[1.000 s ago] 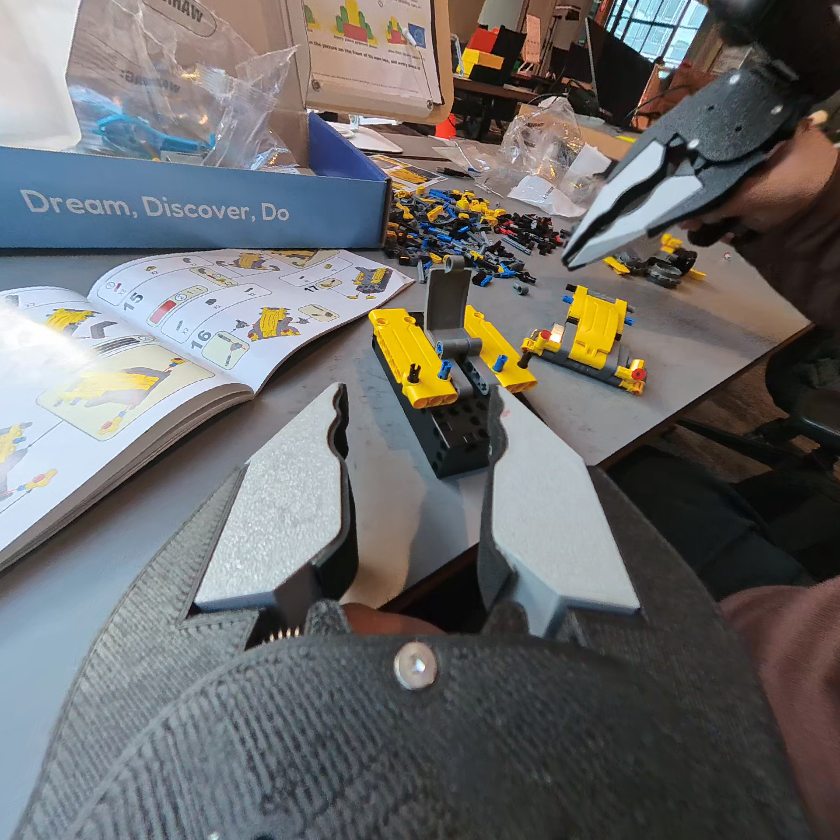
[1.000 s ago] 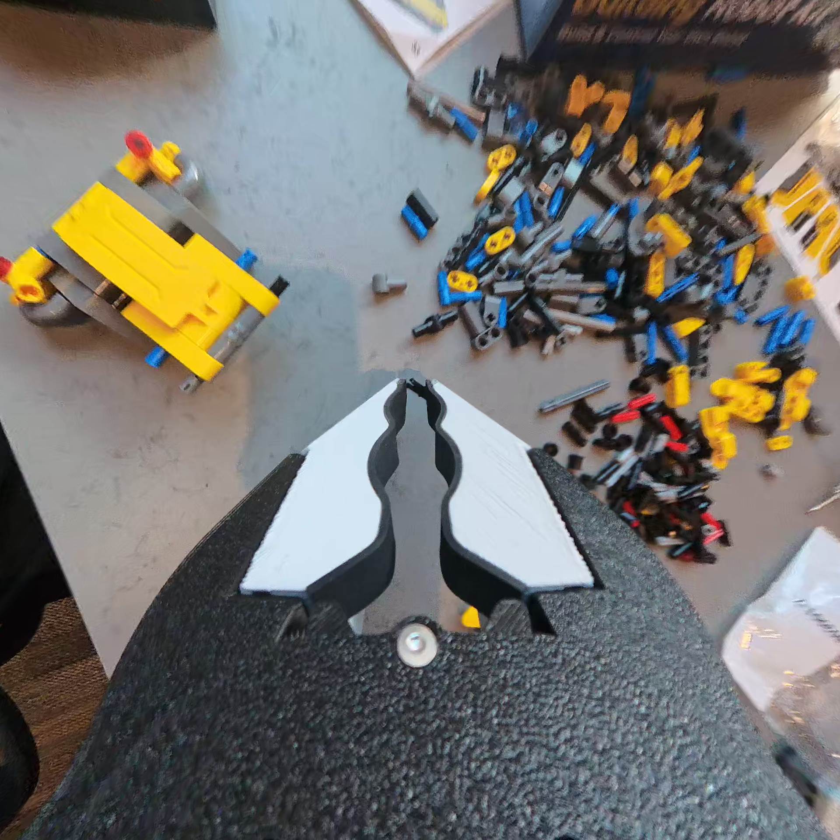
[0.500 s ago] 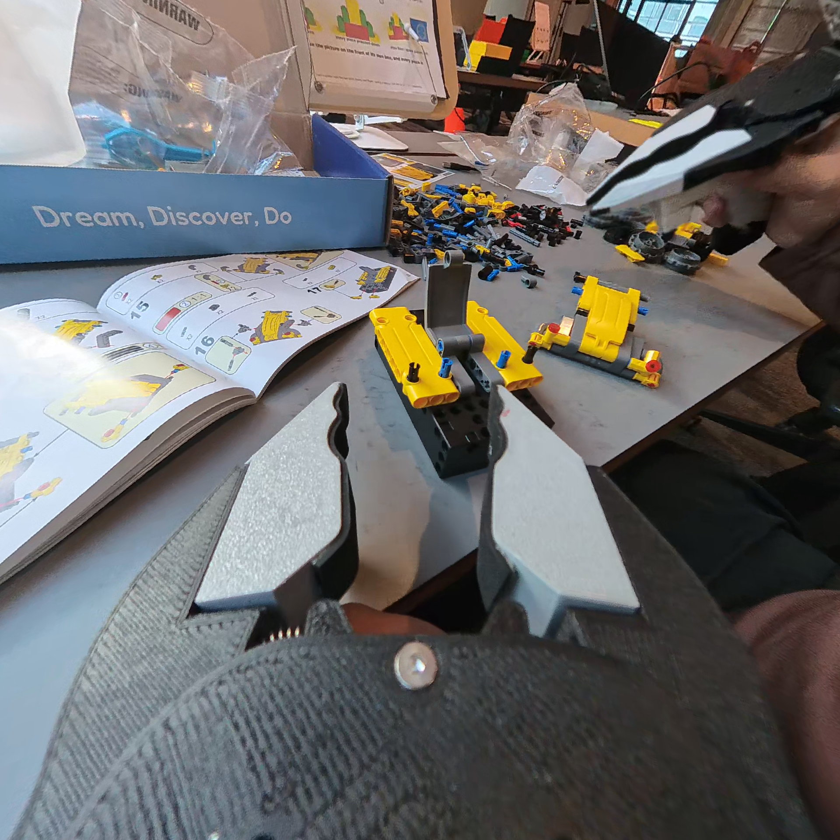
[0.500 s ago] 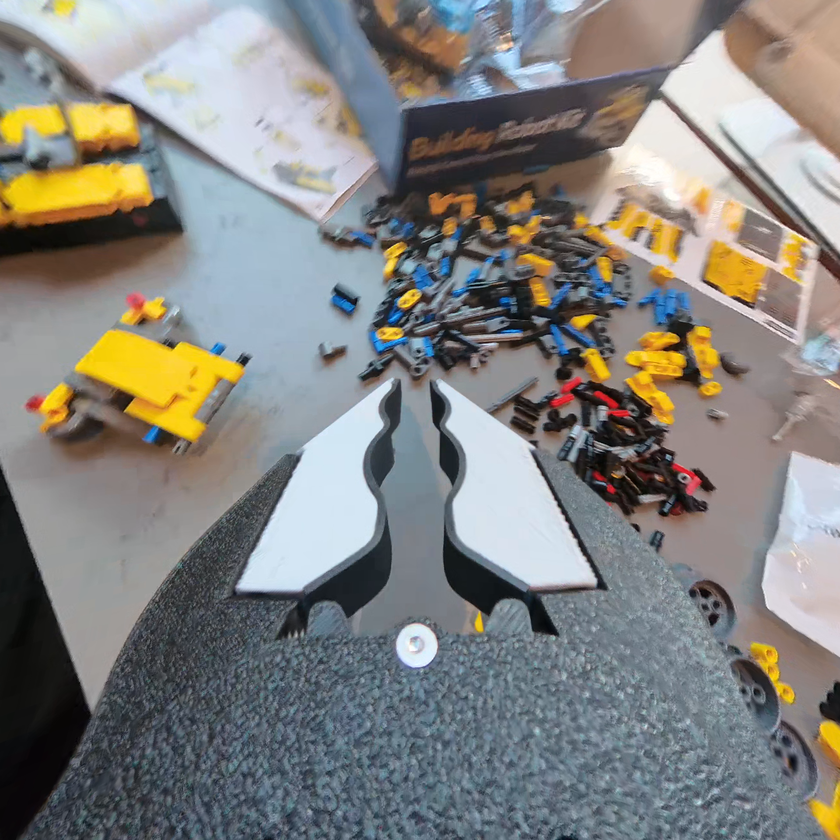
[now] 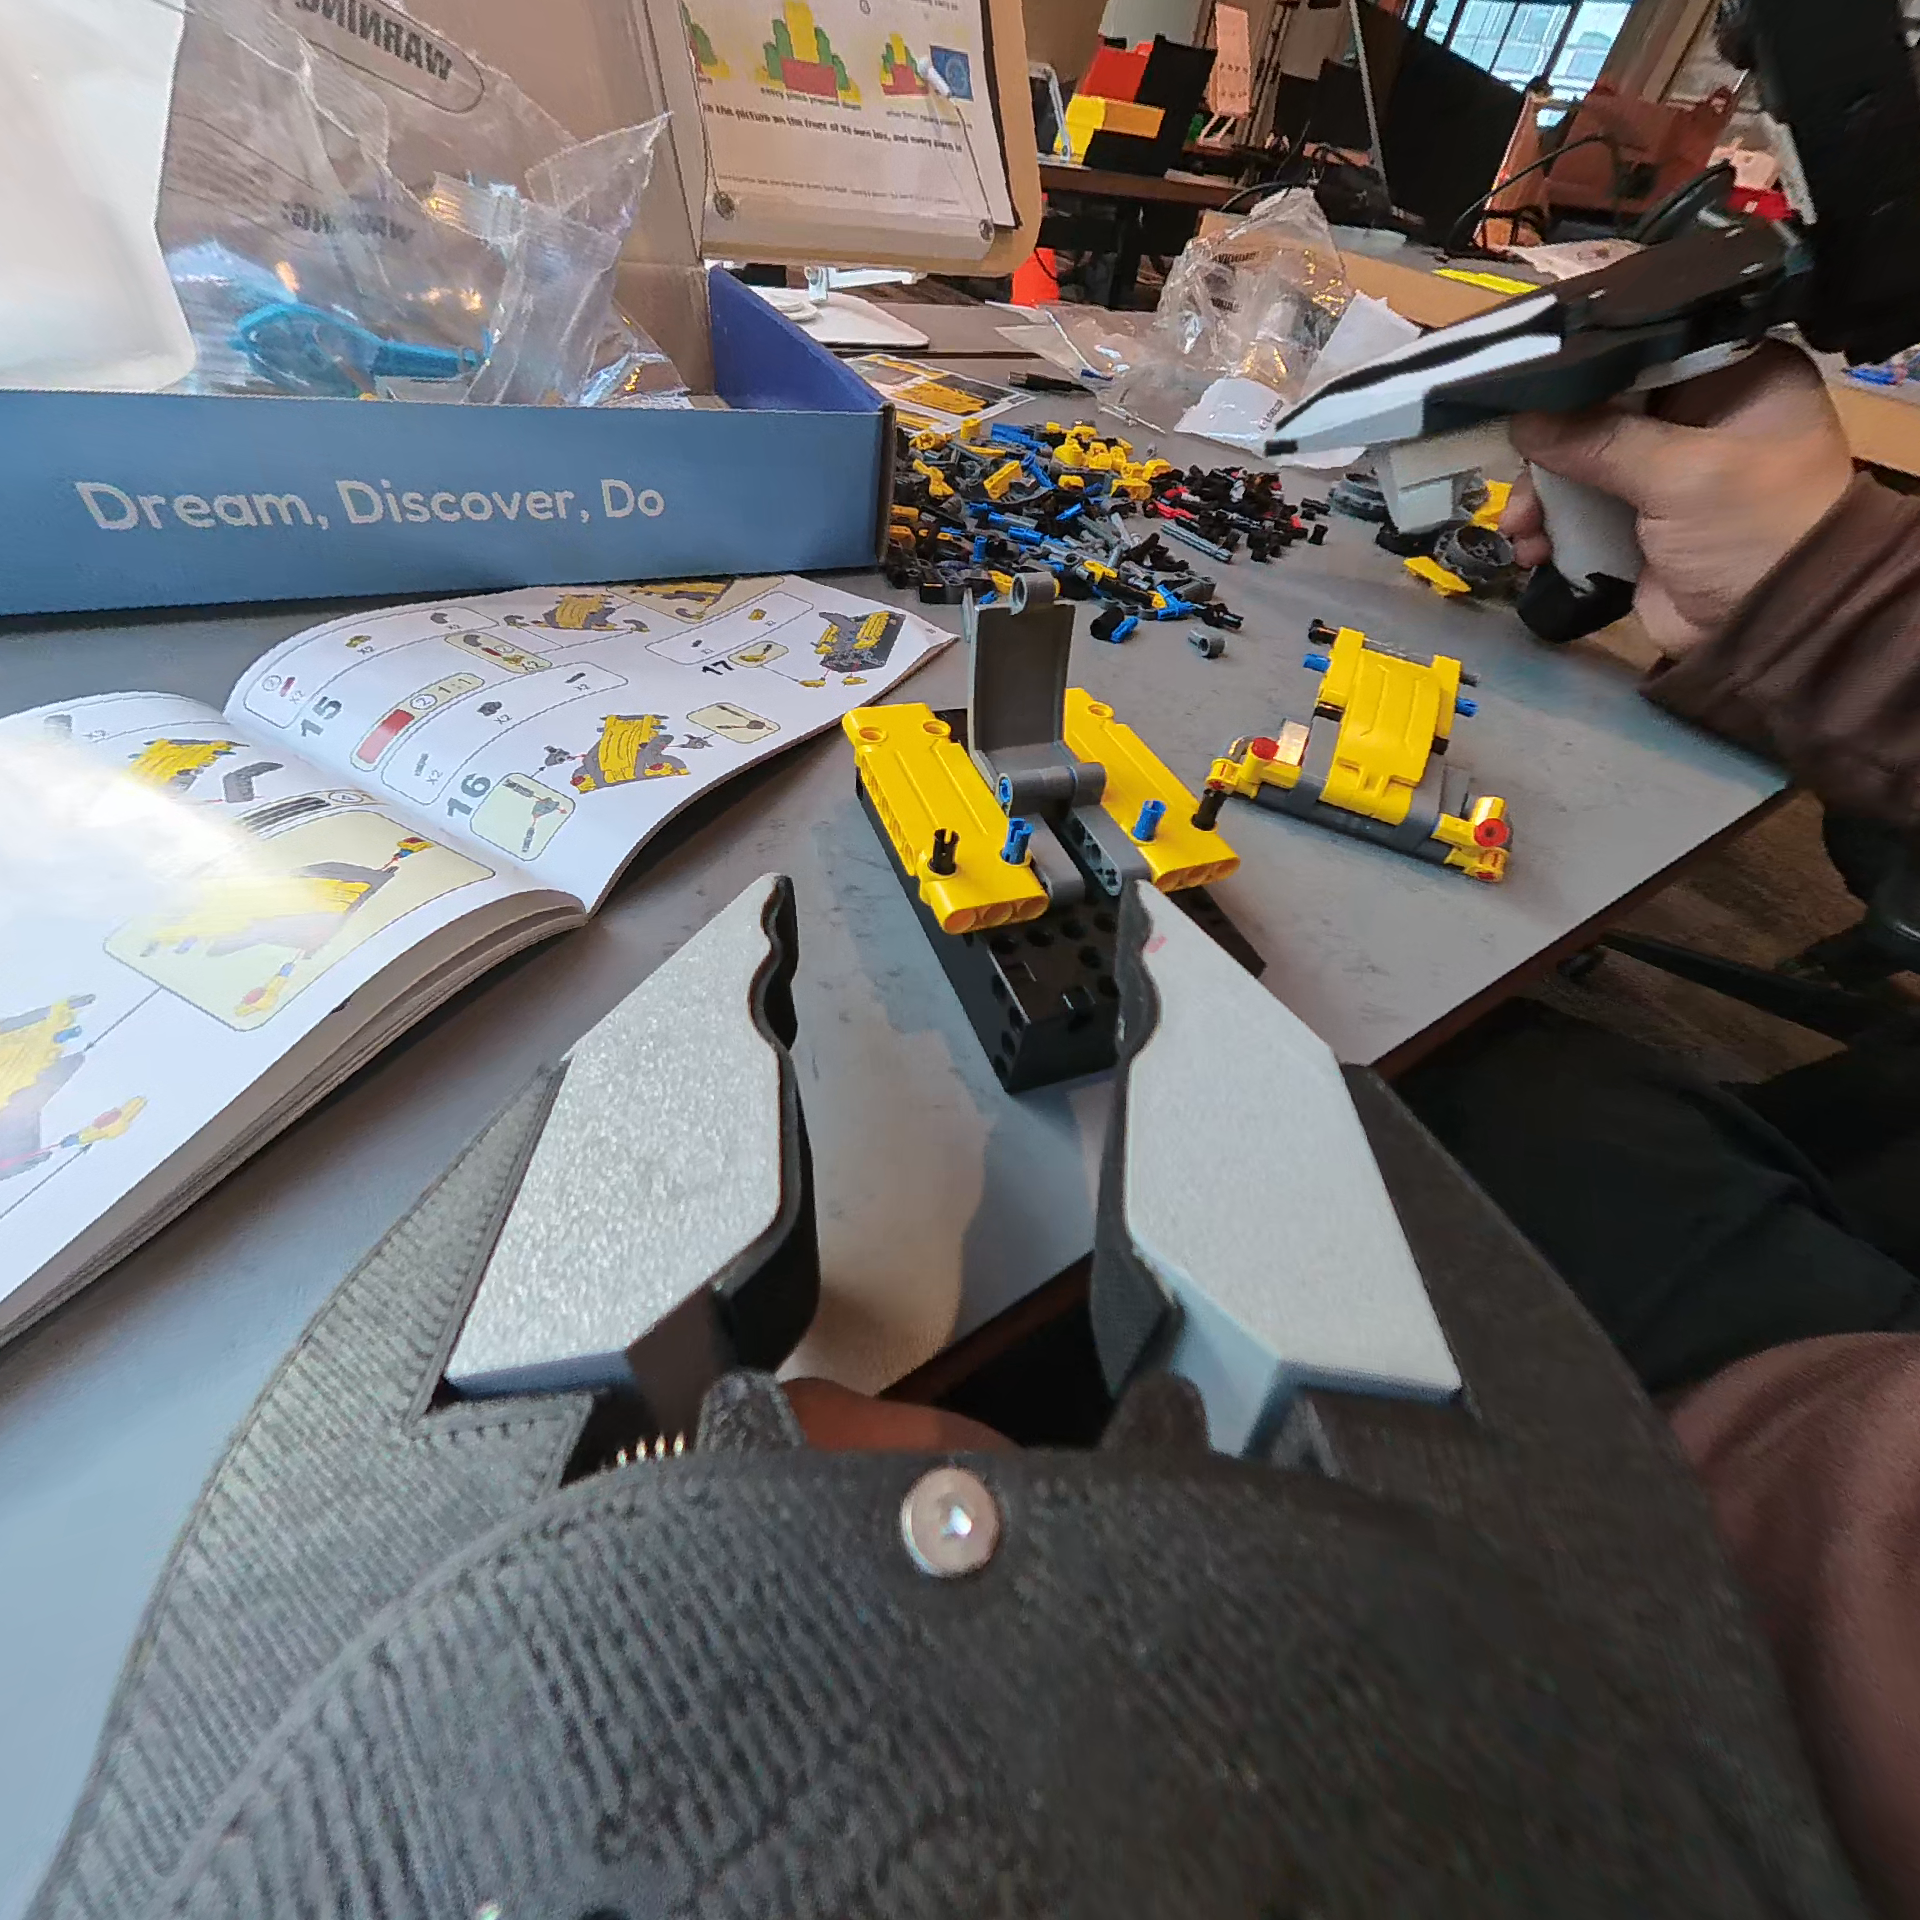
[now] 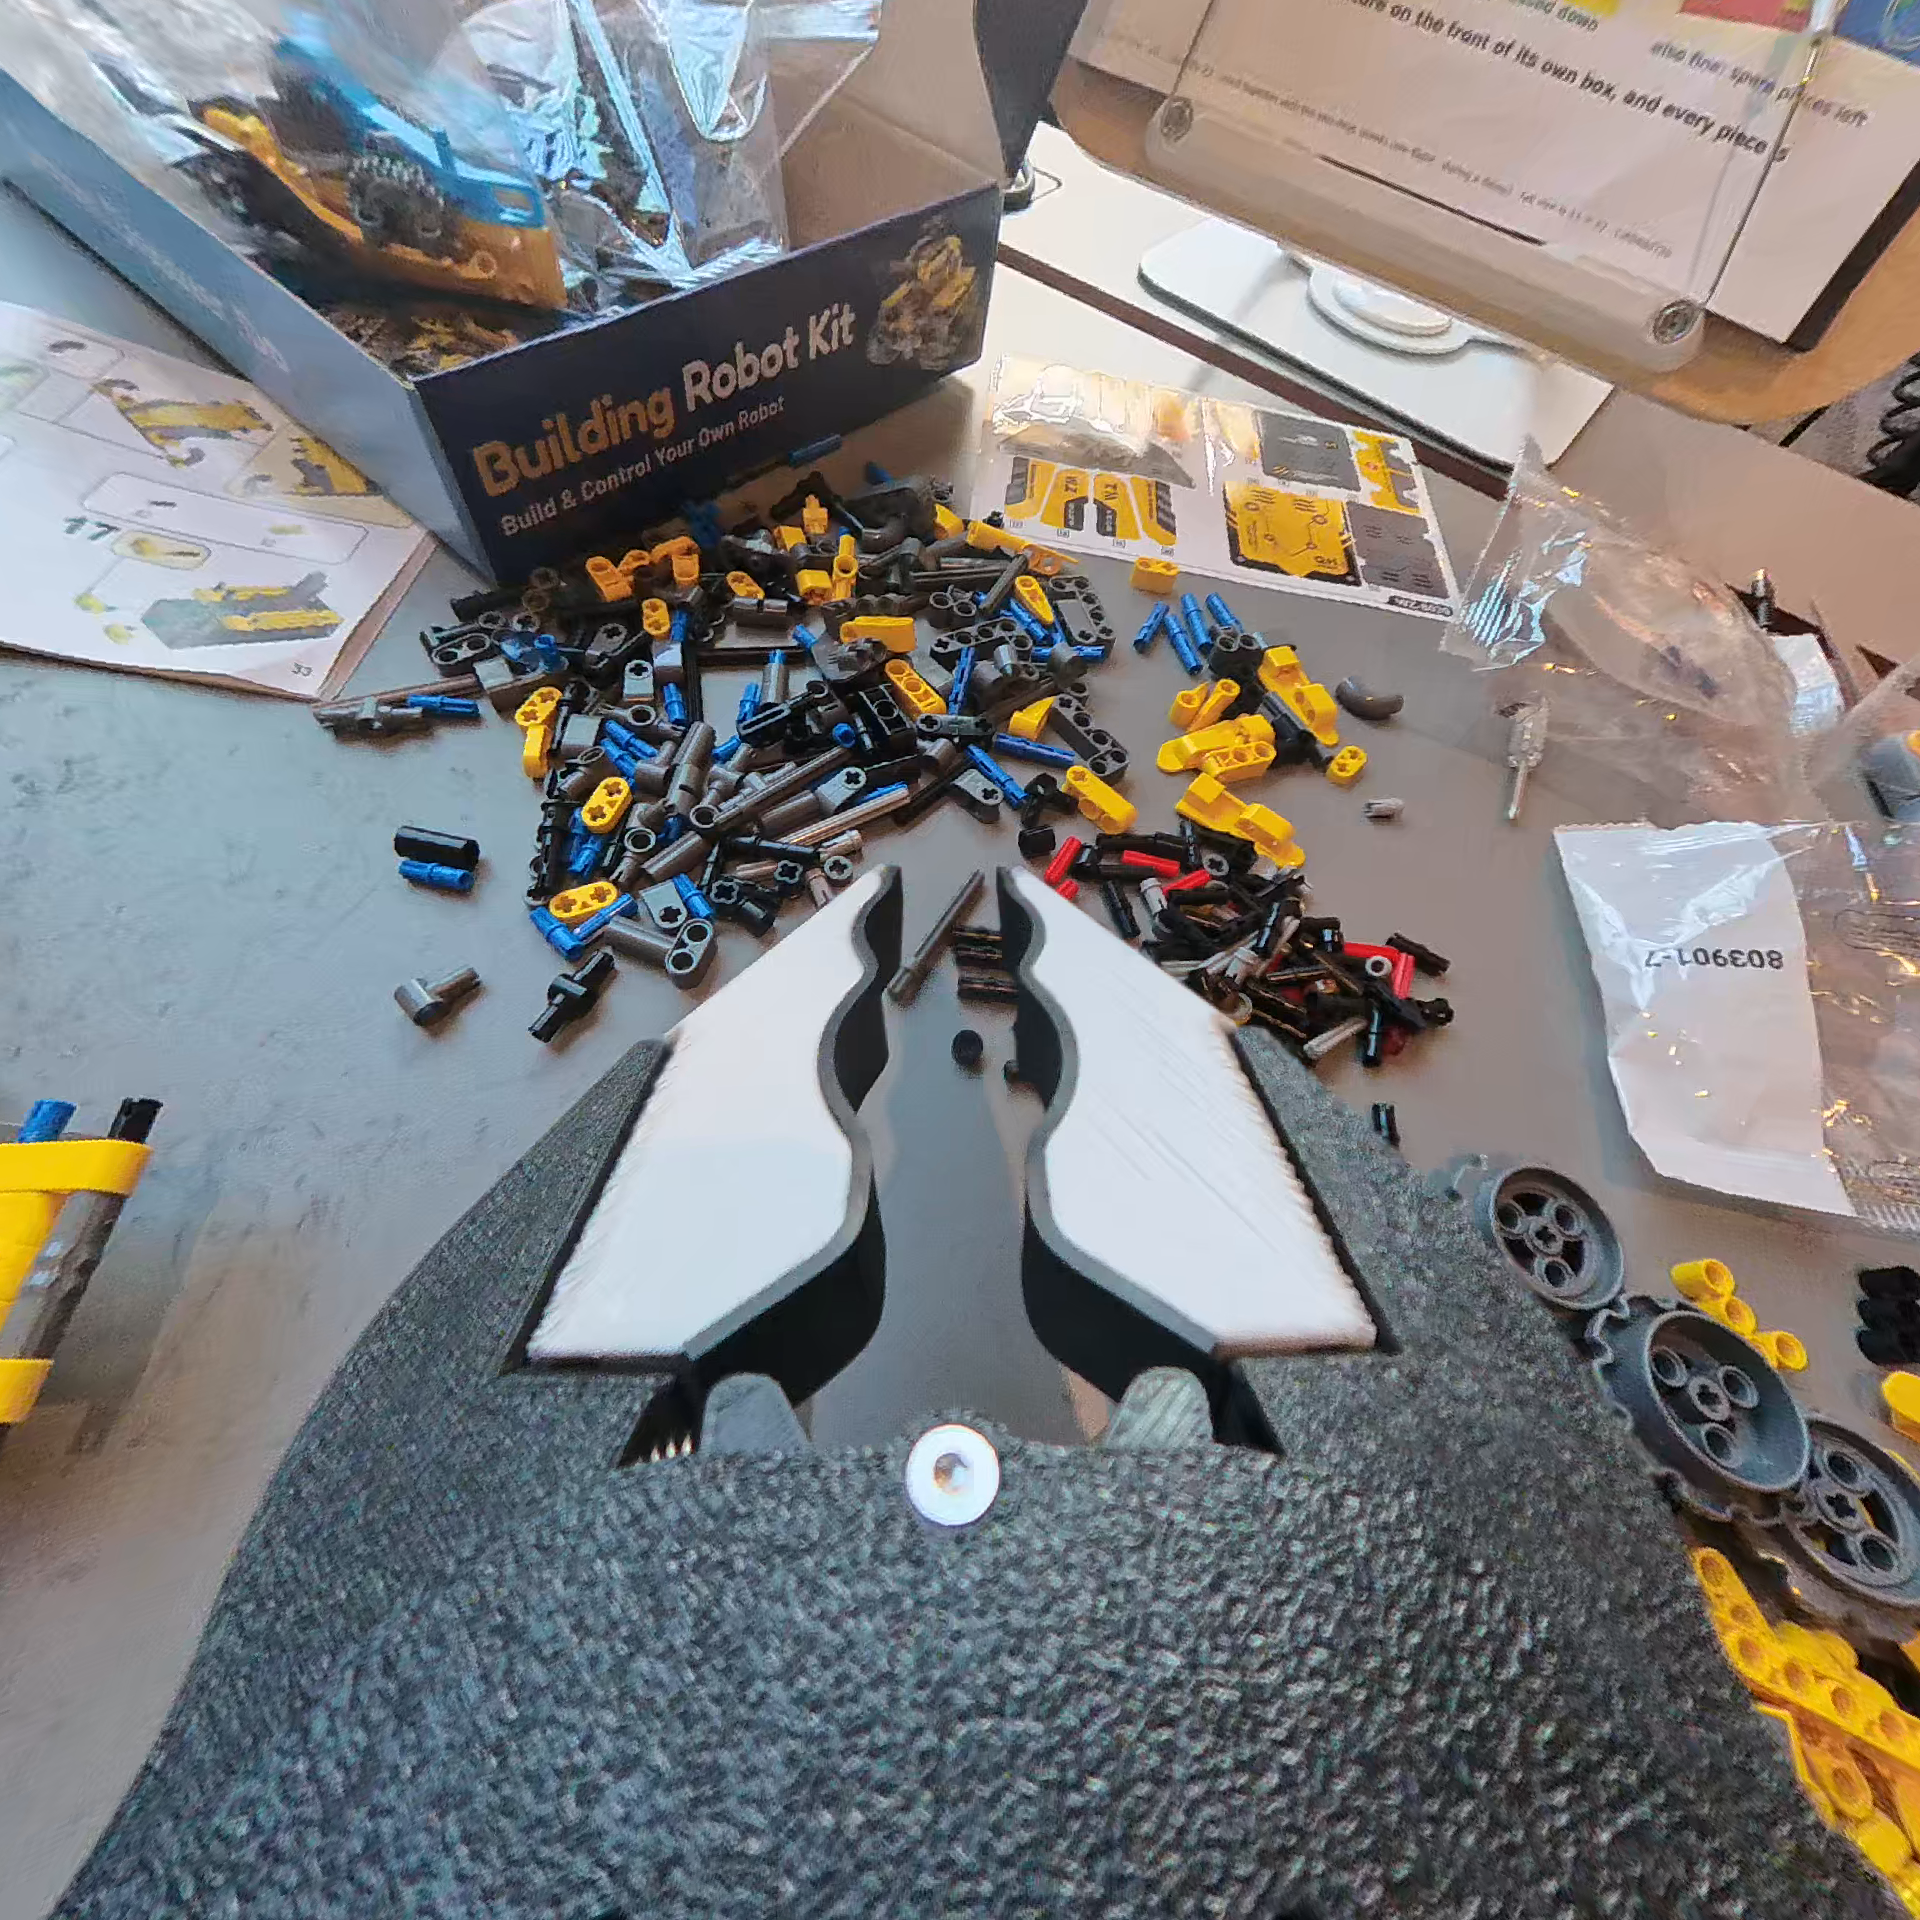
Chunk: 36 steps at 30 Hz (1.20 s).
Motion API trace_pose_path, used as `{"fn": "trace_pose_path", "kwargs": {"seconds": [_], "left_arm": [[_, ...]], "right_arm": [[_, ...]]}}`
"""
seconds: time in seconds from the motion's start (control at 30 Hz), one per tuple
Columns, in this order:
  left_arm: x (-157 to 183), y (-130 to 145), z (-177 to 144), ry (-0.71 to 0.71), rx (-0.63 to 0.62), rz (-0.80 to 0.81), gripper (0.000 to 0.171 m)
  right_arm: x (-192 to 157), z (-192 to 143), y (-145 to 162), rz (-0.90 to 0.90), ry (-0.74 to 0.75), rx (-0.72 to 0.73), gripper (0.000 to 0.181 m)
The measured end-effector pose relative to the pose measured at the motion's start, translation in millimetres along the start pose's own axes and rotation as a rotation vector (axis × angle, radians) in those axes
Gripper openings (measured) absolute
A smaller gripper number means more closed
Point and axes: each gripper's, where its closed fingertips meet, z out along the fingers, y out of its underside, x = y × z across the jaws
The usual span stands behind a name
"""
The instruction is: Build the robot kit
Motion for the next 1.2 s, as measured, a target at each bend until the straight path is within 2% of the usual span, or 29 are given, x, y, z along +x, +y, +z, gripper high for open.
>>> {"fn": "trace_pose_path", "kwargs": {"seconds": [0.27,0.43,0.63,0.93,1.0,1.2], "left_arm": [[-5,2,-3,-0.024,-0.002,-0.007,0.060],[-7,3,-4,-0.045,0.003,0.004,0.059],[-7,3,-6,-0.062,0.013,0.023,0.059],[-5,3,-5,-0.065,0.022,0.051,0.059],[-7,3,-3,-0.068,0.020,0.055,0.059],[-12,1,2,-0.082,0.023,0.064,0.059]], "right_arm": [[-11,10,7,-0.082,-0.009,-0.035,0.010],[-13,16,-5,-0.155,0.030,0.012,0.009],[-13,21,-9,-0.160,0.032,0.028,0.009],[-44,42,-28,-0.140,-0.132,0.016,0.008],[-51,53,-32,-0.175,-0.158,-0.010,0.003],[-64,85,-33,-0.217,-0.243,-0.118,0.005]]}}
